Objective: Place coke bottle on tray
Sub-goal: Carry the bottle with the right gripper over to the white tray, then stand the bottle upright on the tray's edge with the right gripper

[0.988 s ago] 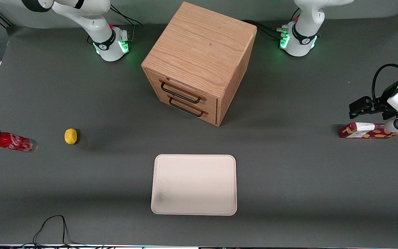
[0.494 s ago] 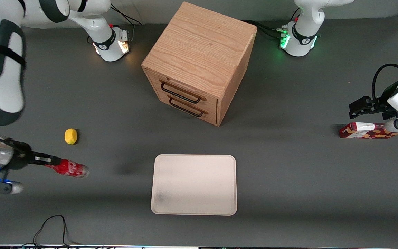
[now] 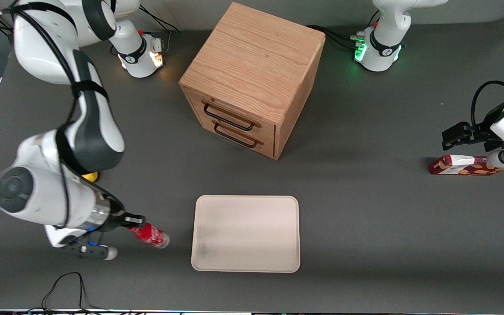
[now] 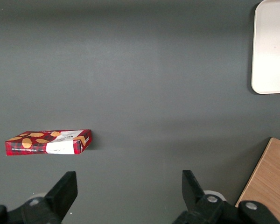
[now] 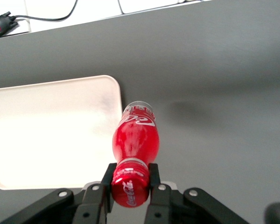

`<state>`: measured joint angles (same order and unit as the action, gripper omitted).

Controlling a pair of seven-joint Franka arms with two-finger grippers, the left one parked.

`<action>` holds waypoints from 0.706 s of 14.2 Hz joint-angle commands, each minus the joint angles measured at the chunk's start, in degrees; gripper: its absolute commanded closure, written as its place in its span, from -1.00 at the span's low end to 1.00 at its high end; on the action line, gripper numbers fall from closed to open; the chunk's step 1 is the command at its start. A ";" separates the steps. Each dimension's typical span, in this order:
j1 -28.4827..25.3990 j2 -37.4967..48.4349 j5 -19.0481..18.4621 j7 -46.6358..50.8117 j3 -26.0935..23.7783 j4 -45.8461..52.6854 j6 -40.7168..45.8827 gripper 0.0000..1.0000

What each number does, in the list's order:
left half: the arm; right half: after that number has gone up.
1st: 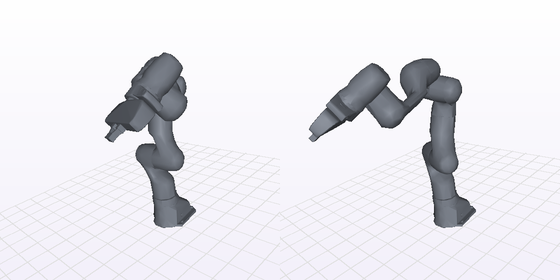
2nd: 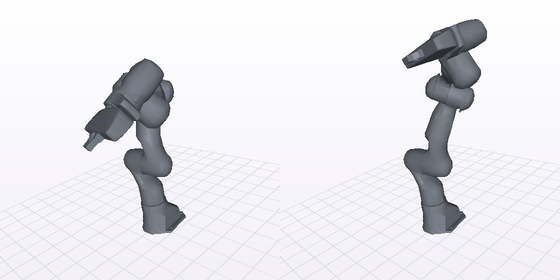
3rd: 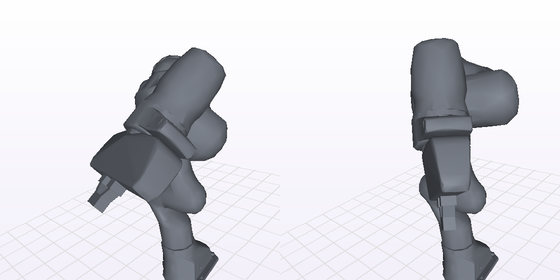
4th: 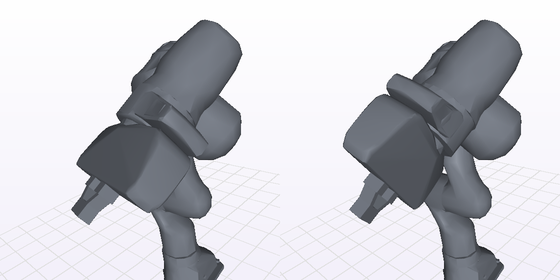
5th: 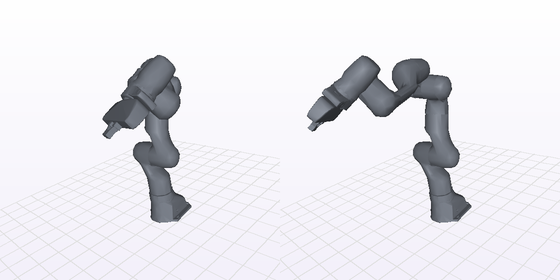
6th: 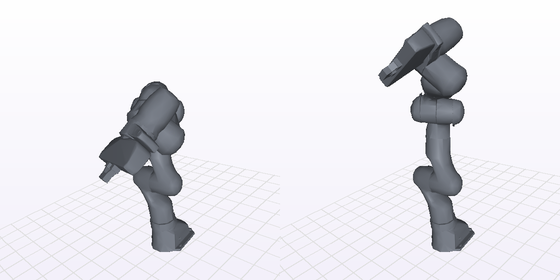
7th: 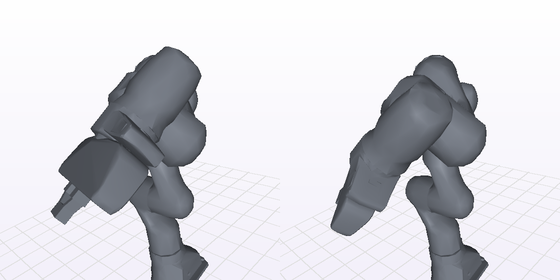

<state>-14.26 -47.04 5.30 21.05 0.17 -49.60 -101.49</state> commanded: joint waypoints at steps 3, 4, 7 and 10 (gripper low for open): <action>-4.46 -7.27 -4.07 1.36 0.09 4.78 -9.41 1.00; -5.07 -7.98 -4.16 1.36 0.09 4.78 -10.30 1.00; -6.65 -9.64 -4.16 1.45 0.09 4.78 -12.85 1.00; -7.10 -10.35 -4.16 1.45 0.00 4.69 -13.82 1.00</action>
<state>-20.89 -55.89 2.02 21.07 0.16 -47.98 -114.83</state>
